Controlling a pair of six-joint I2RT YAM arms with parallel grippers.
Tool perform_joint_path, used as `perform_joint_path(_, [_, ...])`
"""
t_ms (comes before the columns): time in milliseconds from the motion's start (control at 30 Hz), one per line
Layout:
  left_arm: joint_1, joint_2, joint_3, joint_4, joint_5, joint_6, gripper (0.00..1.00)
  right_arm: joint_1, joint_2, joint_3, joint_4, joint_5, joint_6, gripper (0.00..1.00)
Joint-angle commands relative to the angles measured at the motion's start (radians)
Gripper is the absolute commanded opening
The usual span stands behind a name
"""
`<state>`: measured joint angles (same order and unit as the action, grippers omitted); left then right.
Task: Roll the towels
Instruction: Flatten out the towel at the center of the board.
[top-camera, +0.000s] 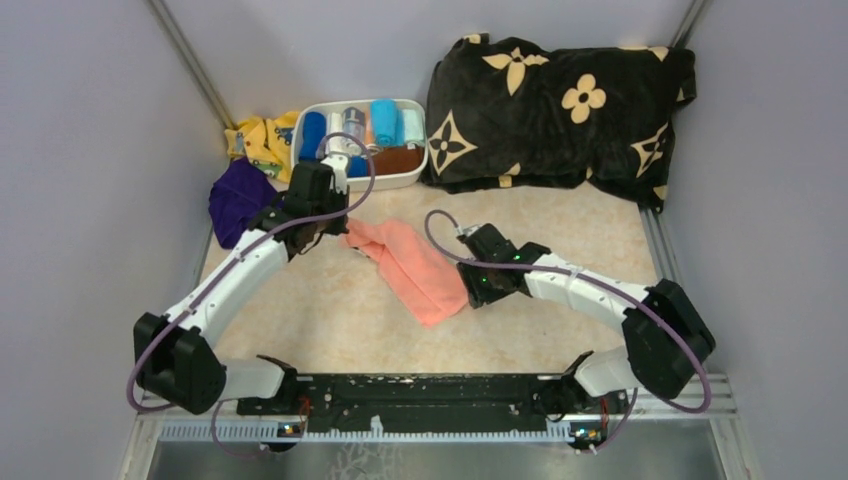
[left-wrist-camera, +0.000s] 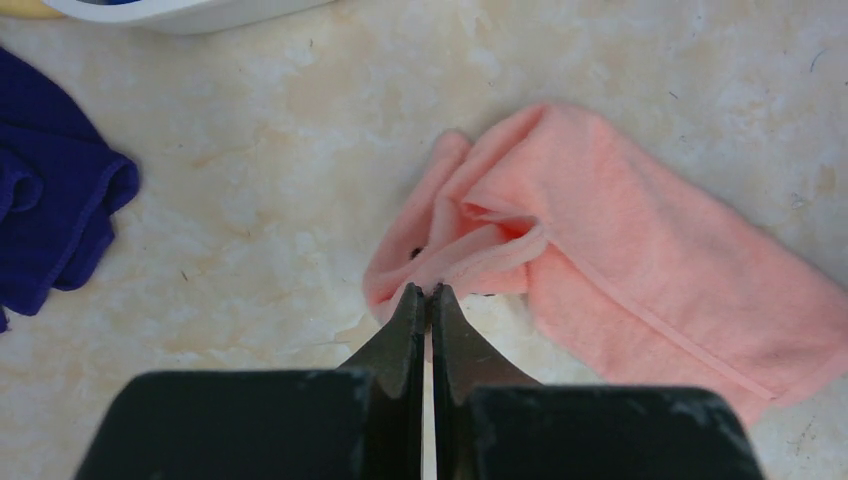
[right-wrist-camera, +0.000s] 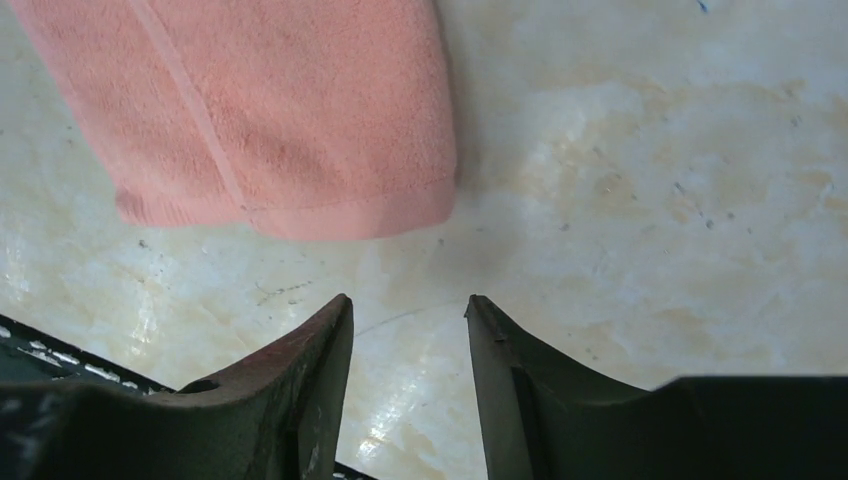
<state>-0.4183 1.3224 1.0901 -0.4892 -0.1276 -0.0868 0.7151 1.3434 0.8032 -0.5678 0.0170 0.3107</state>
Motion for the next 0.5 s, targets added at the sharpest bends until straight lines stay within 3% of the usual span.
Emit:
perform_joint_path(0, [0.007, -0.029, -0.059, 0.051, 0.054, 0.037, 0.00, 0.118, 0.068, 0.110, 0.014, 0.081, -0.113, 0.44])
perform_joint_path(200, [0.031, -0.028, -0.105, 0.096, 0.049, 0.045, 0.00, 0.244, 0.144, 0.182, 0.057, 0.098, -0.187, 0.41])
perform_joint_path(467, [0.063, -0.041, -0.136, 0.116, 0.050, 0.037, 0.00, 0.286, 0.263, 0.211, 0.128, 0.056, -0.247, 0.32])
